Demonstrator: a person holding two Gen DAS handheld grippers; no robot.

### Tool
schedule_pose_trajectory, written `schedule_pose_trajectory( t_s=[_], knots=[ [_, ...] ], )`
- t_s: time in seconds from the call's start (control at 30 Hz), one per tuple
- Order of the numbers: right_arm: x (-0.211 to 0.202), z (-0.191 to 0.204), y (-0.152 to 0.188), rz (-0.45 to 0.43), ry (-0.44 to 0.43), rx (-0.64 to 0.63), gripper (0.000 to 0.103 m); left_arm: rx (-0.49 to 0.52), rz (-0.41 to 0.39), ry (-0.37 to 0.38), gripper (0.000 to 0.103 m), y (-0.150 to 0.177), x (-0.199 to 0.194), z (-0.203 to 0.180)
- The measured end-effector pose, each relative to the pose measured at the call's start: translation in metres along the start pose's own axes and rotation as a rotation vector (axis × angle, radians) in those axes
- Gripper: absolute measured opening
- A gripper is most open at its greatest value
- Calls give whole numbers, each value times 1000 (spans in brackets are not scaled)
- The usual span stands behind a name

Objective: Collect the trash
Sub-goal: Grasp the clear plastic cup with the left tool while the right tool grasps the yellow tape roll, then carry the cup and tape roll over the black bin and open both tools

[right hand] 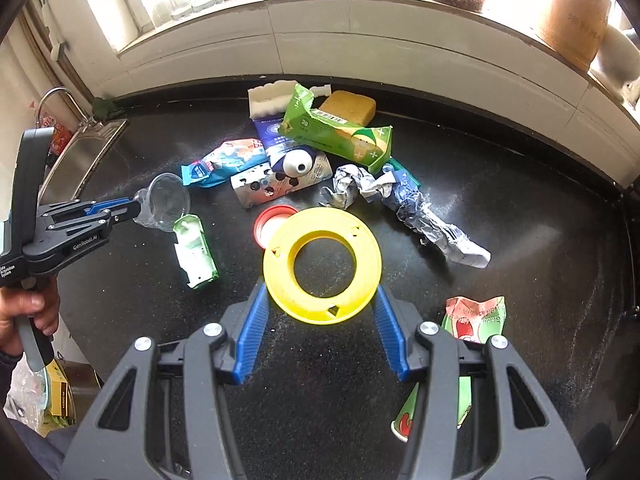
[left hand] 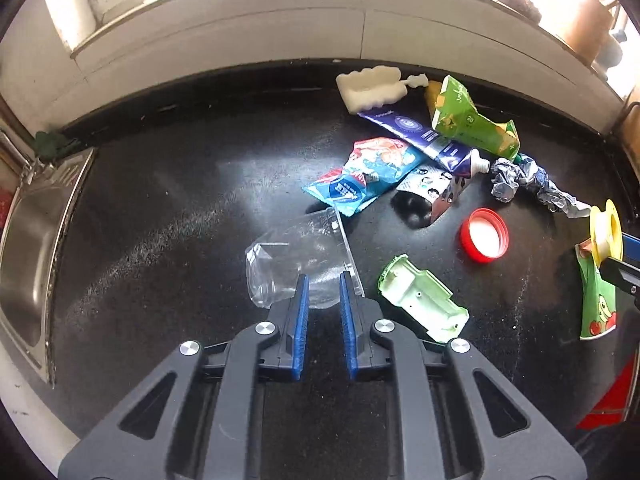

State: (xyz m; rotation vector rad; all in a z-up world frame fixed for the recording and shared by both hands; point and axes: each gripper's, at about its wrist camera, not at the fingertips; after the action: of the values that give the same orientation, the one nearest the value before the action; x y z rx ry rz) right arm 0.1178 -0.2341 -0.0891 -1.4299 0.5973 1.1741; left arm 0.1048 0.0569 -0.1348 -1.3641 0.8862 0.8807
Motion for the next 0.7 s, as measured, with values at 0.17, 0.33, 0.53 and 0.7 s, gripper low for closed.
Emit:
schedule_pose_trajectory(
  t_s=[0.17, 0.33, 0.53, 0.7],
  knots=[
    [-4, -1, -2, -8, -8, -8, 51, -21, 27, -51, 77, -4, 0, -6],
    [-3, -10, -2, -5, -6, 0, 51, -42, 17, -76, 76, -18, 7, -13],
    [0, -22, -6, 0, -7, 7, 51, -97, 72, -120, 31, -29, 40, -5],
    [-1, -22, -11, -4, -19, -14, 51, -101, 26, -141, 4, -34, 18, -6]
  ],
)
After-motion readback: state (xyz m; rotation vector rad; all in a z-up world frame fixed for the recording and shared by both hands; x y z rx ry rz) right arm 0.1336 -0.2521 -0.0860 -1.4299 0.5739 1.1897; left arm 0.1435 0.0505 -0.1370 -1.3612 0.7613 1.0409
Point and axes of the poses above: each gripper's, at about its wrist camera, not at the fingertips, and x roughly the way its jaws point, z to its left, y to its underside, and after that the axes turned 1 degree about -y, right-handed
